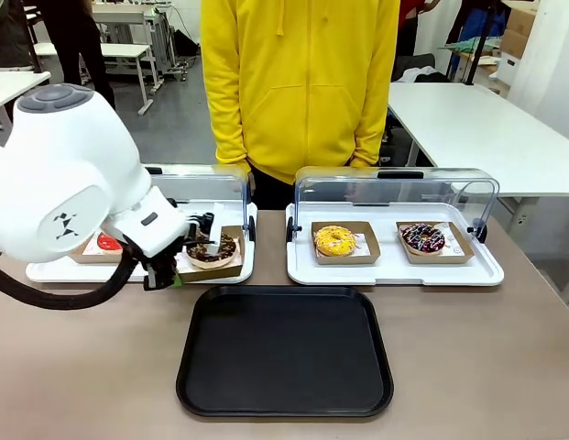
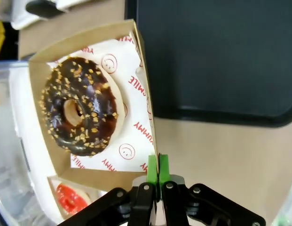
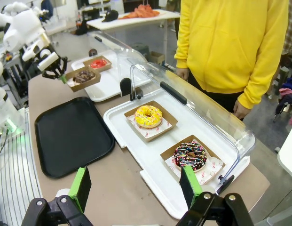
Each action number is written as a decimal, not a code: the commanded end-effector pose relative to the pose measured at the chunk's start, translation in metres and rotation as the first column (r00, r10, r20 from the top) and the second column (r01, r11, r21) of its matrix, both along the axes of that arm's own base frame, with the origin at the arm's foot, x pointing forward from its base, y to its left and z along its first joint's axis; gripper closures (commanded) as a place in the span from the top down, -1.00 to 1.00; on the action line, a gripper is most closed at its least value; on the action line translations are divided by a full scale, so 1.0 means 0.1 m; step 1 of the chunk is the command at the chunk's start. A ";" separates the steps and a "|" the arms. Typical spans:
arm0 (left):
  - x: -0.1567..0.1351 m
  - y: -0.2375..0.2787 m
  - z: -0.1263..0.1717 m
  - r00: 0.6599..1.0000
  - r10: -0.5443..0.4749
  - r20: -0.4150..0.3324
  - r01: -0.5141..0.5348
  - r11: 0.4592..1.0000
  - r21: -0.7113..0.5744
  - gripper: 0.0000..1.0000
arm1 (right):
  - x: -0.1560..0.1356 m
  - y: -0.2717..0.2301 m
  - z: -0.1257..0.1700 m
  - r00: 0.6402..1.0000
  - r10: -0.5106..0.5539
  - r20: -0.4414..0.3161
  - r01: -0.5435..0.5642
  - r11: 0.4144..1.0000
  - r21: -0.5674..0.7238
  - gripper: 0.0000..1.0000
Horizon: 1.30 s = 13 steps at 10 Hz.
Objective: Move the second donut from the left to the tray.
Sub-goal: Pick up the Paper togo box containing the Donut indicated by the person and place it on the Handle tray.
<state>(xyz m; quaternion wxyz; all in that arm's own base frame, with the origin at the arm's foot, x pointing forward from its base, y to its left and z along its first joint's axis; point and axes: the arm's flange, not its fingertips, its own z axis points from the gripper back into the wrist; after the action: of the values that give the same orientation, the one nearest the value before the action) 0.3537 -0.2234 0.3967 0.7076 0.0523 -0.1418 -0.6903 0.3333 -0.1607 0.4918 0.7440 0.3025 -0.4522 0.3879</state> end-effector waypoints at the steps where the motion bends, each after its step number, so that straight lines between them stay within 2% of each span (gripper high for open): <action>1: -0.20 -0.09 -0.12 1.000 0.001 -0.030 -0.002 0.999 -0.047 -0.97 | 0.04 0.00 0.02 0.999 0.004 0.041 -0.005 1.000 0.018 1.00; 4: -0.47 -0.62 -0.27 0.998 -0.028 -0.048 0.028 1.000 0.000 -0.97 | 0.04 0.00 0.02 0.999 0.004 0.041 -0.005 1.000 0.018 1.00; 9: -0.91 -1.26 -0.56 0.994 -0.105 -0.005 0.106 0.992 0.064 -0.97 | 0.04 0.00 0.02 0.999 0.004 0.041 -0.005 1.000 0.018 1.00; 11: -0.98 -1.37 -0.63 0.993 -0.122 -0.007 0.122 0.991 0.063 -0.97 | 0.04 0.00 0.02 0.999 0.004 0.041 -0.005 1.000 0.018 1.00; 13: -0.93 -1.45 -0.73 0.993 -0.118 -0.031 0.120 0.991 0.061 -0.97 | 0.04 0.00 0.02 0.999 0.004 0.041 -0.005 1.000 0.018 1.00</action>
<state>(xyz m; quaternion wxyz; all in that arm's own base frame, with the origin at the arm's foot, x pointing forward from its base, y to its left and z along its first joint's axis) 0.2560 -0.3591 0.3289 0.6589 0.0533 -0.1081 -0.7425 0.3334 -0.1608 0.4917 0.7441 0.3025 -0.4520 0.3879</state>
